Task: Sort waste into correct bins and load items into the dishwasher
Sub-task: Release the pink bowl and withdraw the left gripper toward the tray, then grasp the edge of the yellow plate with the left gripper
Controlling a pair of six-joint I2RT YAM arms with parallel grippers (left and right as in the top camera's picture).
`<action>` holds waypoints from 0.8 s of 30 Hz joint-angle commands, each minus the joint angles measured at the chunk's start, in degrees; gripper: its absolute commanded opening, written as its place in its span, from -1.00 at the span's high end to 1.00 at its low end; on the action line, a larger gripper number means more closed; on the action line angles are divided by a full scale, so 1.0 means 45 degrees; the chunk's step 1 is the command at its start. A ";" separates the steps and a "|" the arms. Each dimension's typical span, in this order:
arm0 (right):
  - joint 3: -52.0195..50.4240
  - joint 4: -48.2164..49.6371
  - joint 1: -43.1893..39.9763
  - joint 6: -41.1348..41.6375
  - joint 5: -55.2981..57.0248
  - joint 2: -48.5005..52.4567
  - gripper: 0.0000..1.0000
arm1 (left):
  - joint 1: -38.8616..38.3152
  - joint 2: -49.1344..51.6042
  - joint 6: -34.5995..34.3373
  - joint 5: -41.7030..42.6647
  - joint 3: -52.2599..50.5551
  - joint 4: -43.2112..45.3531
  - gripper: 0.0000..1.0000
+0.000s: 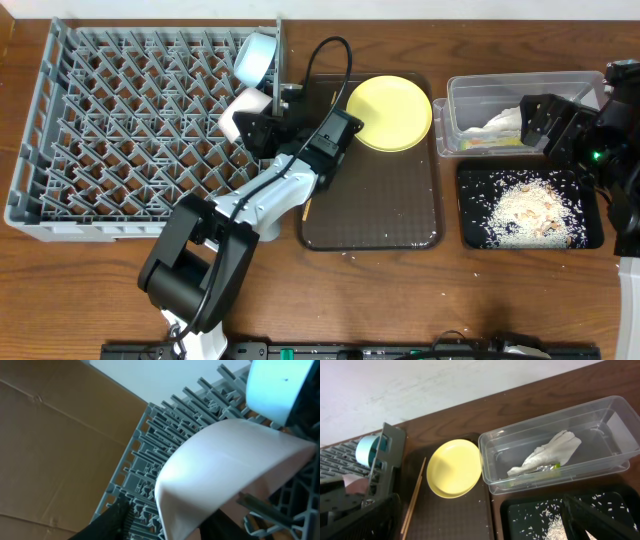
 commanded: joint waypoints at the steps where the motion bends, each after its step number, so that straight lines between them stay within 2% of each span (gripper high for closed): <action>1: 0.0073 -0.0015 -0.0131 0.0155 -0.0044 0.0005 -0.99 | -0.0029 -0.0092 -0.0151 -0.0058 -0.0049 0.0015 0.03; 5: 0.0073 -0.0015 -0.0131 0.0155 -0.0044 0.0005 -0.98 | -0.0024 -0.0121 -0.0131 0.0680 -0.0049 0.0000 -0.10; 11: 0.0073 -0.0015 -0.0131 0.0155 -0.0044 0.0005 -0.98 | -0.0063 -0.0180 -0.0083 0.2788 -0.0049 -0.0034 -0.26; 24: 0.0073 -0.0015 -0.0131 0.0155 -0.0044 0.0005 -0.99 | -0.0058 -0.1671 -0.0097 0.6625 0.0330 0.0112 -0.41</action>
